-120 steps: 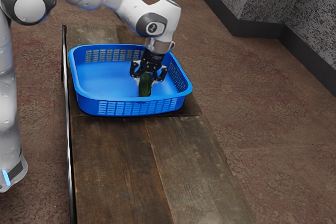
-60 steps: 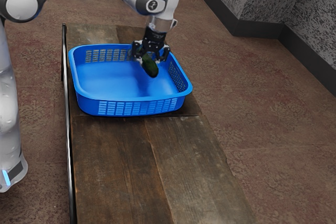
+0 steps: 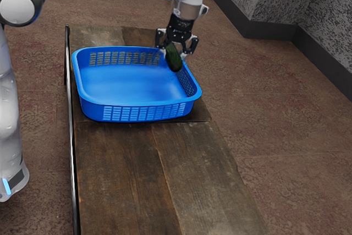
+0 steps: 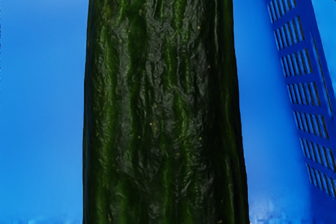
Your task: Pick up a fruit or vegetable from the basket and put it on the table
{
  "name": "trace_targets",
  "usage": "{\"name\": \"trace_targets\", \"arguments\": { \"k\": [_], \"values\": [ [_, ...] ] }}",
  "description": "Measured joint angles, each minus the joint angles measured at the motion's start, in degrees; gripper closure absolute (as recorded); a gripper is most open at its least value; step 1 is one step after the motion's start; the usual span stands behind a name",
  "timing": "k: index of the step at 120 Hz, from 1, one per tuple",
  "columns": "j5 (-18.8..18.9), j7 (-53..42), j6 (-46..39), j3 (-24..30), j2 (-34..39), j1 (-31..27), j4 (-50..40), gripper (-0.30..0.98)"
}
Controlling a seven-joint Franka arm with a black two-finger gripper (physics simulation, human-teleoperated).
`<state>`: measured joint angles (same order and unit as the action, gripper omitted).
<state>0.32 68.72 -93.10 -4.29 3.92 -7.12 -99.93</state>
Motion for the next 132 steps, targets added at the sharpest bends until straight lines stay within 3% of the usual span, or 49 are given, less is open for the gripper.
{"name": "trace_targets", "arguments": {
  "k": [29,59,132],
  "values": [
    [-0.23,-0.67,4.09,7.35,0.83,0.10,2.88,0.44],
    [-0.37,-8.11,6.33,11.62,1.16,0.25,3.77,0.44],
    [-0.72,-23.22,0.33,25.75,-4.13,1.55,1.84,0.44]
  ]
}}
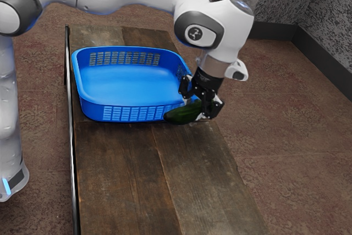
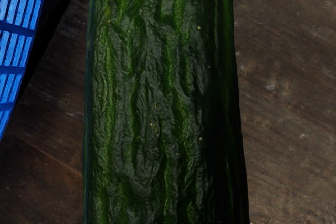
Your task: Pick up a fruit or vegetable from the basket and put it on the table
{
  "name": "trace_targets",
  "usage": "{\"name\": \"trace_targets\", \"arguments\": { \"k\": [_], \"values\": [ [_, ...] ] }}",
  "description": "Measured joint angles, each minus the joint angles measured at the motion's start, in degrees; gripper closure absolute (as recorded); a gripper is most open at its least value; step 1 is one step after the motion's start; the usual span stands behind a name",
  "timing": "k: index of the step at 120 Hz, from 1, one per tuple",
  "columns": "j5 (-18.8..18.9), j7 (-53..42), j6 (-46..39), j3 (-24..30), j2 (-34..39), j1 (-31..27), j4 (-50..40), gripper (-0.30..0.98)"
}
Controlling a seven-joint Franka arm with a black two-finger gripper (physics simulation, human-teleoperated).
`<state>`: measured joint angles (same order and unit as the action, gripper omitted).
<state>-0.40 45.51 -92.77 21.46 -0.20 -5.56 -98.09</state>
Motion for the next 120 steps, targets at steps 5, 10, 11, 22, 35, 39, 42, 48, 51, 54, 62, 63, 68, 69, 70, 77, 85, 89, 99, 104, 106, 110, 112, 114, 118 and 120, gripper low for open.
{"name": "trace_targets", "arguments": {
  "k": [5,10,11,22,35,39,42,48,51,54,62,63,68,69,70,77,85,89,99,104,106,110,112,114,118,120],
  "values": [
    [0.00,-0.56,-0.74,0.55,-0.02,0.15,-1.23,0.44],
    [0.00,-1.08,-1.60,1.06,-0.01,0.35,-2.50,0.44],
    [0.00,-1.19,-1.78,1.17,-0.01,0.37,-2.69,0.44],
    [0.00,-2.18,-3.47,2.86,0.00,0.20,-3.97,0.44],
    [-0.25,-3.16,-5.56,4.26,0.04,0.56,-5.97,0.44],
    [-0.31,-3.42,-6.12,4.64,0.08,0.71,-6.39,0.45],
    [-0.35,-3.61,-6.49,4.93,0.15,0.81,-6.57,0.45],
    [-0.47,-3.96,-7.16,5.54,0.18,1.00,-6.80,0.44],
    [-0.62,-4.12,-7.57,5.77,0.18,1.16,-7.20,0.44],
    [-0.81,-4.28,-8.02,5.92,0.16,1.41,-7.63,0.44],
    [-1.17,-4.68,-9.21,6.18,0.05,2.24,-8.75,0.44],
    [-1.20,-4.73,-9.36,6.19,0.03,2.36,-8.93,0.44],
    [-1.37,-4.95,-10.25,6.19,-0.29,3.10,-9.79,0.44],
    [-1.40,-4.99,-10.43,6.17,-0.37,3.26,-9.93,0.44],
    [-1.43,-5.03,-10.62,6.16,-0.47,3.43,-10.06,0.44],
    [-1.57,-5.31,-12.05,6.07,-1.48,4.49,-10.78,0.44],
    [-1.67,-5.60,-13.67,6.03,-2.08,4.55,-11.69,0.45],
    [-1.79,-5.74,-14.35,6.03,-2.20,3.96,-12.02,0.45],
    [-2.16,-6.05,-15.71,6.05,-2.32,1.23,-12.55,0.40],
    [-2.43,-6.23,-16.22,6.05,-2.36,-0.34,-12.68,0.29],
    [-2.52,-6.30,-16.40,6.05,-2.34,-0.94,-12.71,0.26],
    [-2.65,-6.43,-16.71,6.04,-2.33,-2.00,-12.74,0.20],
    [-2.71,-6.49,-16.85,6.04,-2.33,-2.46,-12.75,0.18],
    [-2.76,-6.55,-16.98,6.04,-2.33,-2.85,-12.76,0.16],
    [-2.84,-6.67,-17.21,6.04,-2.33,-3.43,-12.77,0.13],
    [-2.87,-6.73,-17.31,6.04,-2.33,-3.62,-12.77,0.11]
  ]
}}
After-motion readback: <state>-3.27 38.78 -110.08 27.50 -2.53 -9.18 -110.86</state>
